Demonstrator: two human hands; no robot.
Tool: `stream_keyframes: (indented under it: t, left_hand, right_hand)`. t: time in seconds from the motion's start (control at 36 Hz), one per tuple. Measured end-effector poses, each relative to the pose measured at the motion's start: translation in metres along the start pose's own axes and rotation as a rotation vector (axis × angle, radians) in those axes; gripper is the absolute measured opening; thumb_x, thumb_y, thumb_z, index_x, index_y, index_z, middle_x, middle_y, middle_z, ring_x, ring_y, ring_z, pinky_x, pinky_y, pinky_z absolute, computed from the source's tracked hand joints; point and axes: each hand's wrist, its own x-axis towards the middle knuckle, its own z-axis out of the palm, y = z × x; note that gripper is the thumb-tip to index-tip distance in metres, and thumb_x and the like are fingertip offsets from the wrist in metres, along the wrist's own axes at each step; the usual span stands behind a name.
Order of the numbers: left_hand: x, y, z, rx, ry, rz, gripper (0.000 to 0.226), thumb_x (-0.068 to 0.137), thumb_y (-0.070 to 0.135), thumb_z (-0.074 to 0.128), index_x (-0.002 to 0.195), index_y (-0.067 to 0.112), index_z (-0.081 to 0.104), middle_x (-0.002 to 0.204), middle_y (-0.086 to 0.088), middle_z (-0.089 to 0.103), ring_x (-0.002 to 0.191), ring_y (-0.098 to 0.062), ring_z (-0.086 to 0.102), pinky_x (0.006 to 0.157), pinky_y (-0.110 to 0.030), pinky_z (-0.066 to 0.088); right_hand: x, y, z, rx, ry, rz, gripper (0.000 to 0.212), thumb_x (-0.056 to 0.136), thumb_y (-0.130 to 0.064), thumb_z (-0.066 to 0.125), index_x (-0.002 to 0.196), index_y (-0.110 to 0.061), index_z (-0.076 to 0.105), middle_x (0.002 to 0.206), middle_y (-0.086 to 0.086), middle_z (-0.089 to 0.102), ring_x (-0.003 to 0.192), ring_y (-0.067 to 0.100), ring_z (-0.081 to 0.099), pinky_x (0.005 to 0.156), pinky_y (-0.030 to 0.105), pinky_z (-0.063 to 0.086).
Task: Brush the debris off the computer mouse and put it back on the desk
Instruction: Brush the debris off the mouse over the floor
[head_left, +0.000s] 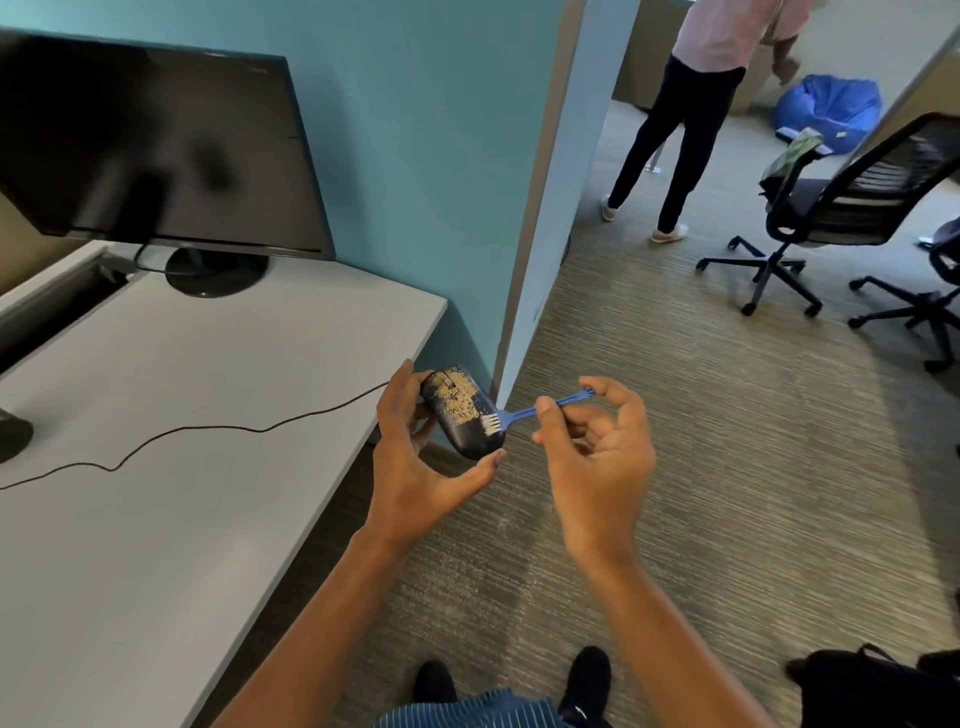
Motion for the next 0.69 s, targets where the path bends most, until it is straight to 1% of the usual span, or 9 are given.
stream_keyframes:
  t: [0.11, 0.17, 0.19, 0.28, 0.33, 0.53, 0.58, 0.64, 0.69]
  left_hand:
    - [0.000, -0.003, -0.003, 0.005, -0.010, 0.001, 0.141, 0.071, 0.035, 0.108, 0.176, 0.028, 0.015, 0.177, -0.010, 0.040, 0.164, -0.027, 0.049, 0.127, -0.056, 0.052]
    - [0.000, -0.005, -0.003, -0.001, -0.013, 0.001, 0.141, 0.071, 0.034, 0.109, 0.176, 0.028, 0.016, 0.177, -0.007, 0.040, 0.163, -0.026, 0.049, 0.127, -0.055, 0.052]
    - [0.000, -0.006, -0.003, -0.006, -0.012, 0.004, 0.141, 0.072, 0.034, 0.110, 0.177, 0.026, 0.017, 0.178, 0.000, 0.039, 0.163, -0.023, 0.050, 0.127, -0.052, 0.052]
    - [0.000, -0.008, -0.002, -0.011, -0.002, 0.030, 0.139, 0.071, 0.035, 0.108, 0.178, 0.009, 0.022, 0.172, 0.041, 0.029, 0.163, -0.002, 0.045, 0.126, -0.034, 0.051]
    - [0.000, -0.010, -0.002, 0.004, -0.008, 0.052, 0.138, 0.071, 0.036, 0.107, 0.176, 0.000, 0.025, 0.168, 0.050, 0.026, 0.161, 0.008, 0.042, 0.125, -0.025, 0.049]
    - [0.003, -0.009, -0.005, -0.017, -0.021, 0.038, 0.139, 0.070, 0.032, 0.111, 0.177, 0.004, 0.026, 0.166, 0.051, 0.025, 0.160, 0.006, 0.044, 0.122, -0.019, 0.049]
    - [0.002, -0.009, -0.006, -0.020, -0.020, 0.025, 0.141, 0.071, 0.029, 0.112, 0.179, 0.014, 0.022, 0.170, 0.042, 0.029, 0.162, -0.005, 0.047, 0.123, -0.025, 0.051]
    - [0.002, -0.008, -0.006, -0.021, -0.018, 0.016, 0.143, 0.071, 0.028, 0.112, 0.179, 0.022, 0.018, 0.175, 0.024, 0.036, 0.163, -0.016, 0.050, 0.126, -0.034, 0.052]
    - [0.002, -0.008, -0.005, -0.003, -0.008, 0.032, 0.143, 0.071, 0.024, 0.112, 0.179, 0.018, 0.018, 0.176, 0.024, 0.035, 0.163, -0.019, 0.050, 0.126, -0.043, 0.053]
  right_hand:
    - [0.013, 0.003, -0.010, -0.004, 0.077, 0.013, 0.042, 0.099, -0.010, 0.083, 0.123, -0.035, 0.060, 0.087, -0.003, 0.082, 0.075, 0.016, 0.082, 0.069, 0.026, 0.065]
    - [0.012, 0.002, -0.010, 0.011, 0.059, 0.001, 0.042, 0.099, -0.011, 0.084, 0.124, -0.035, 0.061, 0.086, -0.003, 0.083, 0.074, 0.016, 0.082, 0.068, 0.022, 0.063]
    - [0.009, 0.002, -0.009, 0.025, 0.035, -0.004, 0.042, 0.099, -0.011, 0.084, 0.125, -0.034, 0.061, 0.086, -0.002, 0.083, 0.073, 0.016, 0.082, 0.068, 0.020, 0.062]
    - [-0.004, 0.003, -0.007, 0.033, -0.064, -0.027, 0.041, 0.099, -0.014, 0.084, 0.128, -0.032, 0.062, 0.089, 0.000, 0.083, 0.073, 0.015, 0.082, 0.068, 0.018, 0.062]
    - [-0.010, 0.005, -0.006, 0.016, -0.124, -0.041, 0.040, 0.099, -0.014, 0.084, 0.129, -0.028, 0.062, 0.091, -0.001, 0.083, 0.076, 0.016, 0.082, 0.070, 0.019, 0.063]
    - [0.002, 0.005, -0.017, 0.015, 0.018, -0.042, 0.044, 0.099, -0.009, 0.082, 0.125, -0.037, 0.060, 0.093, -0.003, 0.082, 0.076, 0.014, 0.082, 0.069, 0.020, 0.063]
    - [0.004, 0.003, -0.019, 0.032, 0.018, -0.052, 0.044, 0.099, -0.010, 0.083, 0.125, -0.037, 0.061, 0.094, -0.001, 0.082, 0.076, 0.016, 0.083, 0.069, 0.022, 0.064]
    - [0.001, 0.002, -0.018, 0.035, -0.046, -0.072, 0.041, 0.099, -0.011, 0.083, 0.126, -0.033, 0.062, 0.094, 0.001, 0.082, 0.077, 0.019, 0.083, 0.070, 0.024, 0.065]
    - [-0.005, 0.003, -0.016, 0.021, -0.136, -0.101, 0.039, 0.099, -0.011, 0.083, 0.128, -0.027, 0.062, 0.094, 0.001, 0.082, 0.079, 0.020, 0.083, 0.071, 0.024, 0.065]
